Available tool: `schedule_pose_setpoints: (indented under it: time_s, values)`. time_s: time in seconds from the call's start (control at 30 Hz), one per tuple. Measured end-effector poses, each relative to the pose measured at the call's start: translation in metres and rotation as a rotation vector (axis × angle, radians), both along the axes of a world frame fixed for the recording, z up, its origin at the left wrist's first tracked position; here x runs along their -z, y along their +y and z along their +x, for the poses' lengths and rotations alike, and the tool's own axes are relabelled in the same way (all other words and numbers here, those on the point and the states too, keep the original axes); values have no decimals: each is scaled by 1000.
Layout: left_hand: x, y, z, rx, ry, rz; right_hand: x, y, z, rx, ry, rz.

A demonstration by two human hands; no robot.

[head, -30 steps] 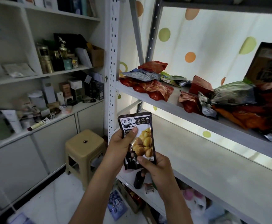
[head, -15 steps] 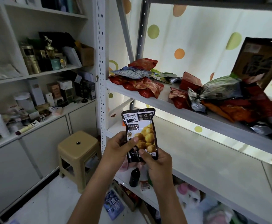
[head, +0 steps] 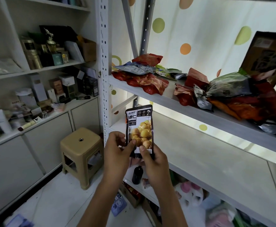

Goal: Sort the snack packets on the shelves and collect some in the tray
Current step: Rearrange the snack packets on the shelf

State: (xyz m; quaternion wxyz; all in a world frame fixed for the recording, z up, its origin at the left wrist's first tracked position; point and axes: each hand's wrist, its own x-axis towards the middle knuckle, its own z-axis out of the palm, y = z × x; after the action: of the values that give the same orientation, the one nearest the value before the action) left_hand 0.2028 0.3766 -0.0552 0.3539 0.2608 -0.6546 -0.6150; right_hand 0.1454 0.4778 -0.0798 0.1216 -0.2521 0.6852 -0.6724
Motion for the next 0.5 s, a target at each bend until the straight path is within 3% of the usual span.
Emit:
schedule_pose_setpoints:
  time_s: [0.1,0.27,0.4,0.5]
  values:
    - [-1,2,1,141,16,-1,4,-7,4,-37,50,61]
    - [-5,-9,5,371,55,276,2,-13,12,-19,-15,32]
    - [6,-19,4,355,69,363,-4,-5,5,71,46,4]
    - [8,-17,4,381,97,420,-8,0,0,99,-82,-19]
